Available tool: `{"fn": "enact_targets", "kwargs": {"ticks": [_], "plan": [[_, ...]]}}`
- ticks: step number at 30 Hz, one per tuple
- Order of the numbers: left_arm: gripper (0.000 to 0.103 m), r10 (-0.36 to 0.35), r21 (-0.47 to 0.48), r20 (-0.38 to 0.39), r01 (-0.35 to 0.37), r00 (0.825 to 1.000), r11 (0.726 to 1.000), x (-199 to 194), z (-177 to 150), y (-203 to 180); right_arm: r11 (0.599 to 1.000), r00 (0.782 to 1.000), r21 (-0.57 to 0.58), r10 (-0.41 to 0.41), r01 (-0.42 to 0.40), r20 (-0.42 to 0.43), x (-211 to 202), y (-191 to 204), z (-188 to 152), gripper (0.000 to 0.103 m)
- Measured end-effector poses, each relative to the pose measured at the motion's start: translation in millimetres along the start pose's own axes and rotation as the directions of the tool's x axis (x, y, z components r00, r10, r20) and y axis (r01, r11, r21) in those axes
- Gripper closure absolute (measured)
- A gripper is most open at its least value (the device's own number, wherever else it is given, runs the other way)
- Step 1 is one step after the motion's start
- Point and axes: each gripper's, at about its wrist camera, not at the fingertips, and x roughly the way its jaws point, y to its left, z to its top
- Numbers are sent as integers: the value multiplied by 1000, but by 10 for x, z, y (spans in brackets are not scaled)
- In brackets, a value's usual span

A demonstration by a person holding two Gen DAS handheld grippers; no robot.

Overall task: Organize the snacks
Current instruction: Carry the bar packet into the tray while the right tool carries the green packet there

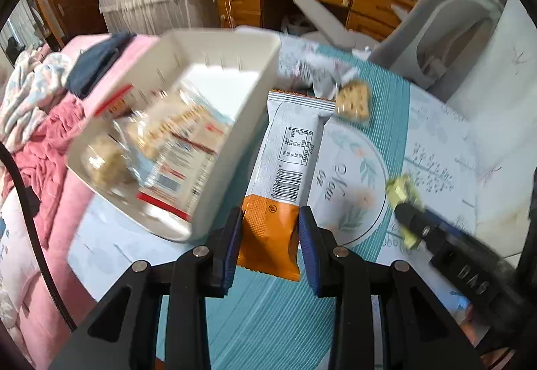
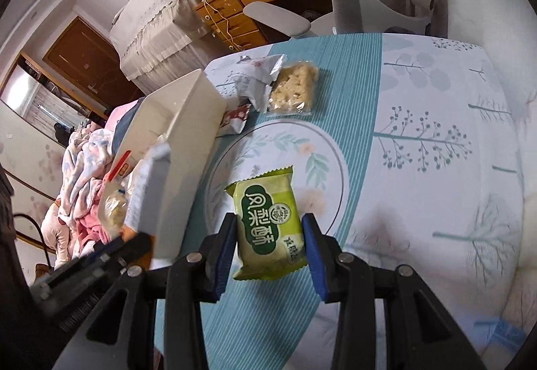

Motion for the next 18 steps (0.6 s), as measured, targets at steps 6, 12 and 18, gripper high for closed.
{"fn": "enact_targets", "kwargs": {"ticks": [6,12,18], "plan": [[72,-47,3,68,47,997,999,-349,39,239,1000,1000,-18,-8,7,-22,-134,204,-119,64],[72,-128,32,127,125,984,992,-576,-40,516,999,1000,-39,7,-7,-8,-243,460,-182,64],[72,-229,36,136,226,964,973,-637,-44,862,1000,999,-23,19,-19,36,-285,767,-211,64]]}}
